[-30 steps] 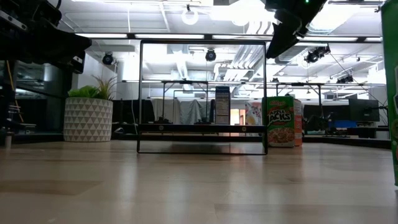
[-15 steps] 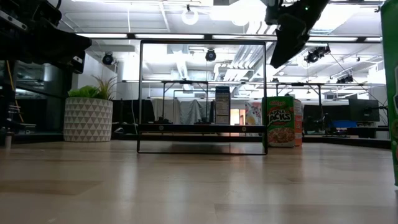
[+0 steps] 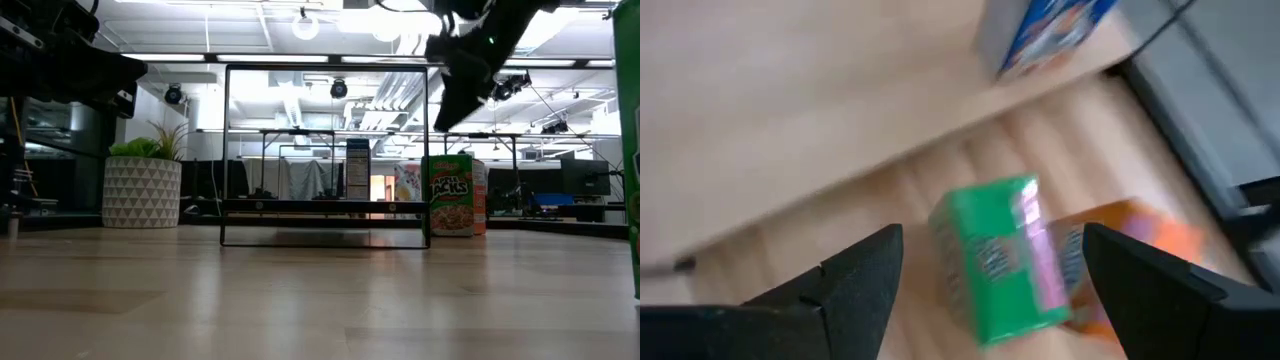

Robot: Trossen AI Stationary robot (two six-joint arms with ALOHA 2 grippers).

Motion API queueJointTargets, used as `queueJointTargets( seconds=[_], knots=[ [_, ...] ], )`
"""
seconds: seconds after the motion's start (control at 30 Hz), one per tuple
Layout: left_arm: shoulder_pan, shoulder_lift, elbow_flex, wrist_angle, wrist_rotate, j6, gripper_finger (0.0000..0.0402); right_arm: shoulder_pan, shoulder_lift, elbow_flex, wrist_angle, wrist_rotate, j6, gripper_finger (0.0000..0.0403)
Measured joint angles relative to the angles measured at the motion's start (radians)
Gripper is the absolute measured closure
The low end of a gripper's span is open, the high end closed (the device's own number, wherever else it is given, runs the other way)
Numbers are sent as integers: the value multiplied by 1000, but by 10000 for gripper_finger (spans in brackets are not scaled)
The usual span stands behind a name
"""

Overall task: Stack cereal on shelf
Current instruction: Put the top green cereal box on the shelf

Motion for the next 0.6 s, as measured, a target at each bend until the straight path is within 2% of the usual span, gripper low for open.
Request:
queueJointTargets(
  seconds=[0.17,0.6],
  knots=[
    [0,0,0,0,0,0,398,-19,0,-48,77,-26,-36,100],
    [0,0,0,0,0,0,398,-78,71,-49,74,-83,-162,100]
  ],
)
